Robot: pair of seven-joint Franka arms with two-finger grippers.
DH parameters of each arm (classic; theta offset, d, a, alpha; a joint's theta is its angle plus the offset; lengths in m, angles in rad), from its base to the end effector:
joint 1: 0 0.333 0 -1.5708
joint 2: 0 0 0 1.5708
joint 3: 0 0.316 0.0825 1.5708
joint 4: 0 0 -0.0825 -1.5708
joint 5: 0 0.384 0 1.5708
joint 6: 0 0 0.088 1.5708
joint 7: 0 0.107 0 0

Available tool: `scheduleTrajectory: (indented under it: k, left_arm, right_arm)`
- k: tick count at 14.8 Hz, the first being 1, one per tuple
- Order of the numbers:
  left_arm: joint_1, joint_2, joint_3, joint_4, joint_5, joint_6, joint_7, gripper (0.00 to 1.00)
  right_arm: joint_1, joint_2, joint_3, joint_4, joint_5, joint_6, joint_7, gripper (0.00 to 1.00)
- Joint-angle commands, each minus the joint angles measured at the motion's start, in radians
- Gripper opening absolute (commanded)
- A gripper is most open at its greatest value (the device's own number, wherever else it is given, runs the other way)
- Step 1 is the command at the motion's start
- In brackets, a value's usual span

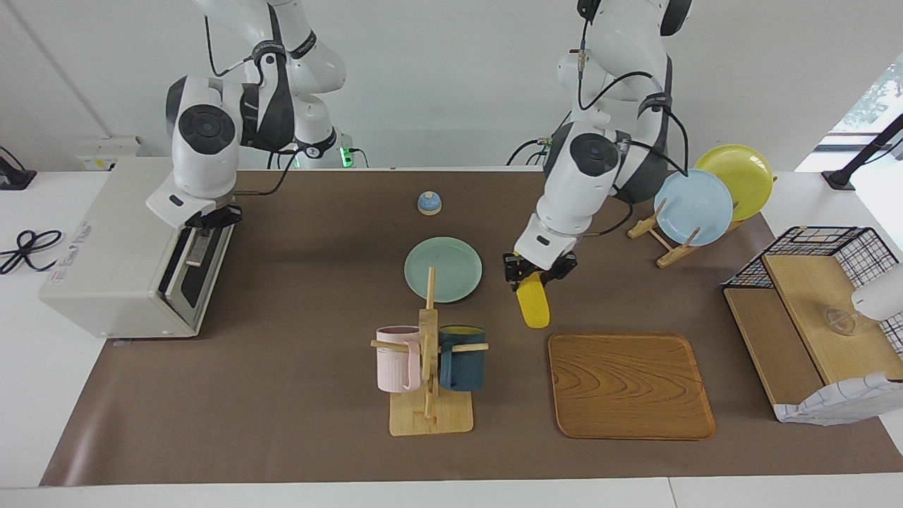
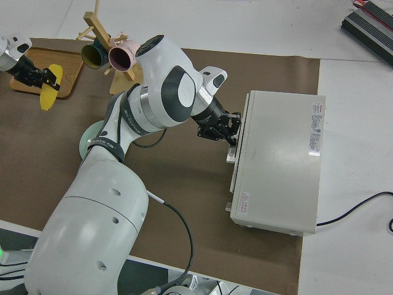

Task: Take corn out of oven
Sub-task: 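Carry the corn onto the wooden tray with the left gripper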

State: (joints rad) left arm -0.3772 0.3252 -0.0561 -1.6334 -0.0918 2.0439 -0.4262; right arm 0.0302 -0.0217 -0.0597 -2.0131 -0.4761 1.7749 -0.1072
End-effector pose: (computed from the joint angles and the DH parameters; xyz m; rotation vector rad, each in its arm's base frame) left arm 0.6009 -0.2793 0.4387 3.0130 0.0527 0.0537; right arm 0.5253 -0.0555 0.4546 2.6681 0.3049 -0.3326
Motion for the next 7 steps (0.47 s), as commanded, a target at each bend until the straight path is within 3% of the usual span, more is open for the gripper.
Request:
scheduleTrajectory:
  k: [1, 4, 7]
  left_arm:
    - [0.087, 0.057, -0.011, 0.095, 0.01, -0.033, 0.062, 0.0]
    - [0.144, 0.121, -0.013, 0.183, 0.038, -0.063, 0.113, 0.0]
    - [0.159, 0.269, -0.01, 0.363, 0.058, -0.071, 0.118, 0.0]
  right_arm:
    - [-0.016, 0.0, 0.004, -0.009, 0.0, -0.005, -0.016, 0.0]
    - [-0.01, 0.0, 0.008, 0.12, 0.103, -0.139, -0.017, 0.0]
    - [-0.009, 0.0, 0.008, 0.331, 0.259, -0.326, -0.04, 0.0]
